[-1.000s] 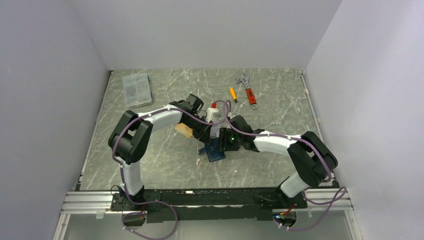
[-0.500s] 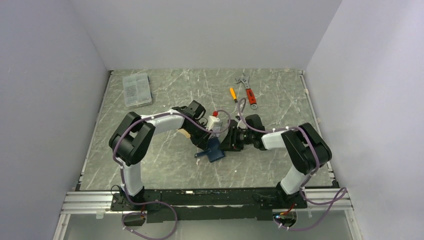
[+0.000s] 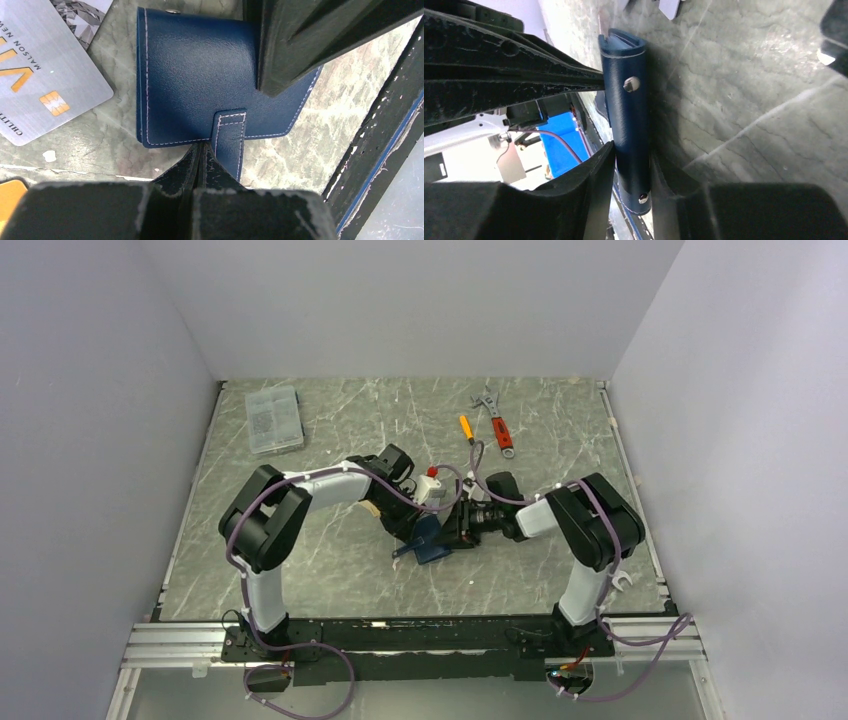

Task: Put the credit cards into the card holder
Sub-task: Close the card holder at the center of the board.

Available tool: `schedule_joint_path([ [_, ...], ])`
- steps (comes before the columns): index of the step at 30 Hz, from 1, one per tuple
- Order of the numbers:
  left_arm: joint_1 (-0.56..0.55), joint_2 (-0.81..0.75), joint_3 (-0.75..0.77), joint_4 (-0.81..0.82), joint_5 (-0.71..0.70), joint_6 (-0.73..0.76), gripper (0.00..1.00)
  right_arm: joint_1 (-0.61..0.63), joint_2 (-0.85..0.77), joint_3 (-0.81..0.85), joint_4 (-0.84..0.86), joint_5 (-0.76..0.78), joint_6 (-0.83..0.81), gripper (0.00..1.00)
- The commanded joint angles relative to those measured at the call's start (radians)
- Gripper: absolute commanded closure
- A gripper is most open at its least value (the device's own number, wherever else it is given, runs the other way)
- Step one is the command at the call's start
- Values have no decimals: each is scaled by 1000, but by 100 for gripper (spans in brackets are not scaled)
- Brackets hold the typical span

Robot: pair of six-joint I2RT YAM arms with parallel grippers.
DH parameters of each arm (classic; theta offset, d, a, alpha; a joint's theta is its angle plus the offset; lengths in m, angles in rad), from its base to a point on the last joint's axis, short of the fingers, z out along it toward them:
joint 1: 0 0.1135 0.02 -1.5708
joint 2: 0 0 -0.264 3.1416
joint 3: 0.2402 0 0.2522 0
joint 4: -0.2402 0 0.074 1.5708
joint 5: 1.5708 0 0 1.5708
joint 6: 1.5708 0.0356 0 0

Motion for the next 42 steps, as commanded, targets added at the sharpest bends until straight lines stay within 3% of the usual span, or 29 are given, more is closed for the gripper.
schedule_joint_path([
  [1,16,-28,43,-64,57,22,100,26,-23,54,-137,91,-67,81],
  [2,34,-37,78,-96,87,26,100,23,-65,64,-208,132,-95,96],
  [3,55,-46,113,-133,117,33,100,22,-114,75,-283,181,-125,100],
  [9,232,-100,353,-360,318,63,100,27,-413,193,-776,478,-296,100],
  [13,338,-146,421,-413,385,40,100,94,-511,333,-1077,768,-354,100],
  [16,391,-197,427,-429,400,40,100,216,-480,469,-1276,1032,-344,100],
  [19,429,-259,412,-443,396,52,89,353,-375,616,-1439,1288,-324,100],
  [23,479,-353,361,-438,400,50,87,492,-200,765,-1590,1508,-295,100],
  [26,519,-388,317,-453,410,58,81,557,-62,880,-1679,1595,-260,100],
  [31,579,-412,270,-486,418,86,81,671,165,1013,-1828,1716,-113,100],
  [36,611,-420,267,-515,386,116,83,745,276,1023,-1765,1645,-83,99],
  [40,628,-412,283,-534,368,131,84,774,306,1041,-1695,1570,-128,64],
  [42,633,-405,295,-546,363,137,84,777,306,1033,-1662,1538,-148,54],
])
